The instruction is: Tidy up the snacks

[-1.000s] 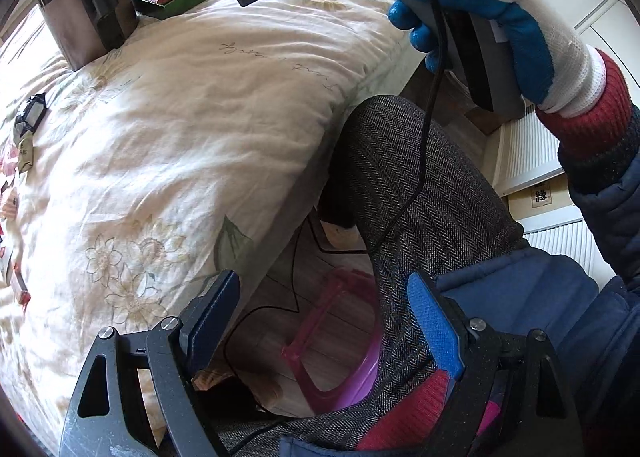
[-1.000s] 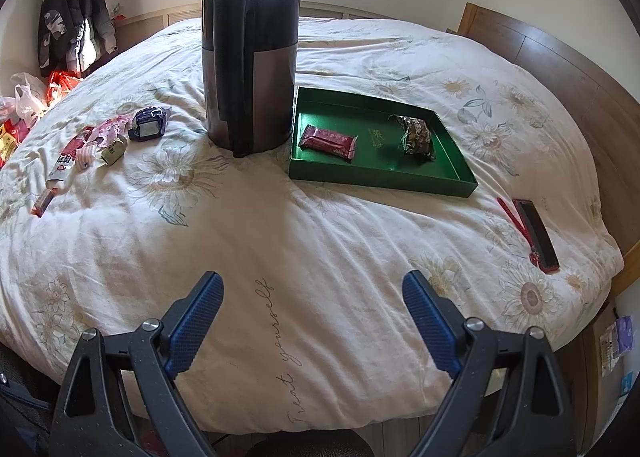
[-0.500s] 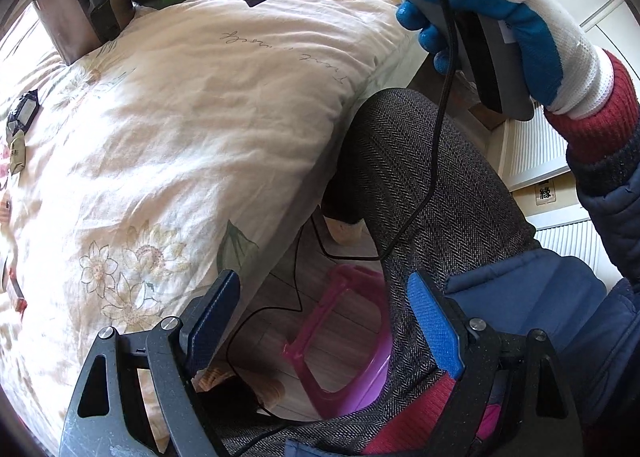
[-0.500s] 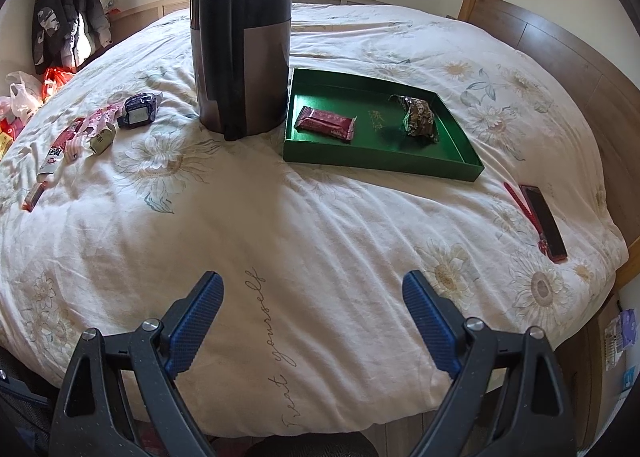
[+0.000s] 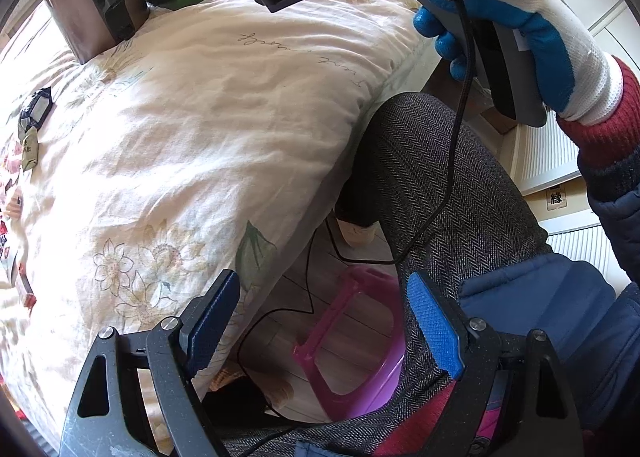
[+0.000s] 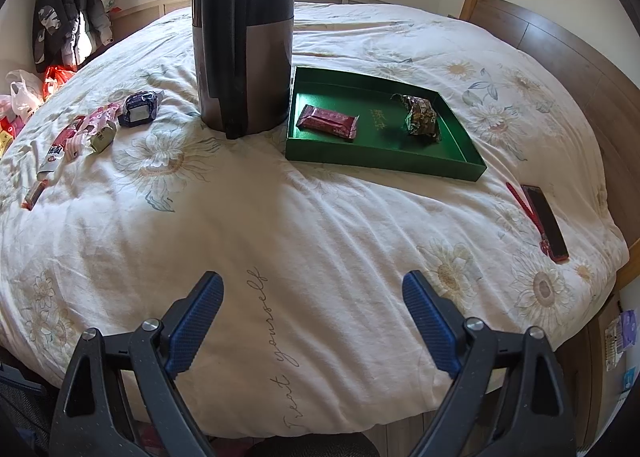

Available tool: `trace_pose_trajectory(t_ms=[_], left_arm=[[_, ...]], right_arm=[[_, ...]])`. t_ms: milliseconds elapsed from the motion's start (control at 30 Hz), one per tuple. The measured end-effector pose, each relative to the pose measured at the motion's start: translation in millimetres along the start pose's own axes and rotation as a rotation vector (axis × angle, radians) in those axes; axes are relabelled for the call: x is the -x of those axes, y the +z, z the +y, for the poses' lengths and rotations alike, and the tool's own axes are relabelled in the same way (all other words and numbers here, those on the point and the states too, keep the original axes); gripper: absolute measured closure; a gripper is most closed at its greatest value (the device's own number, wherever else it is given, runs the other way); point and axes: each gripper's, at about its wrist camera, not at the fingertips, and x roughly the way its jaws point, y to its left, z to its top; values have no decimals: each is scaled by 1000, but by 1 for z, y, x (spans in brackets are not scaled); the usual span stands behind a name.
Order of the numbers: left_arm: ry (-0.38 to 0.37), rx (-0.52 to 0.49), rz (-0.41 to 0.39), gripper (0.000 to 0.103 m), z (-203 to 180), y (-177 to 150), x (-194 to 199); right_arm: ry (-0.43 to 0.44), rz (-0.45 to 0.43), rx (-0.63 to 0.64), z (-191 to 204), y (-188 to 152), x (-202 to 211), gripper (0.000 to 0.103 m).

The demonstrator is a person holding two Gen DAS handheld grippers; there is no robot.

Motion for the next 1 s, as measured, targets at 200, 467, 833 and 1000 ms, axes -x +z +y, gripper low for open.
trace_pose_trajectory(t_ms=[200,467,833,1000], left_arm=[[6,2,-1,21,1,0,1],[14,0,-3,21,0,1,1],[22,-1,-4,21,1,3,1],[22,-1,-3,21,1,3,1]], right_arm=[[0,1,0,0,0,0,0],[0,1,0,0,0,-1,0],[1,0,1,1,0,-1,0],[1,0,4,2,0,-1,0]])
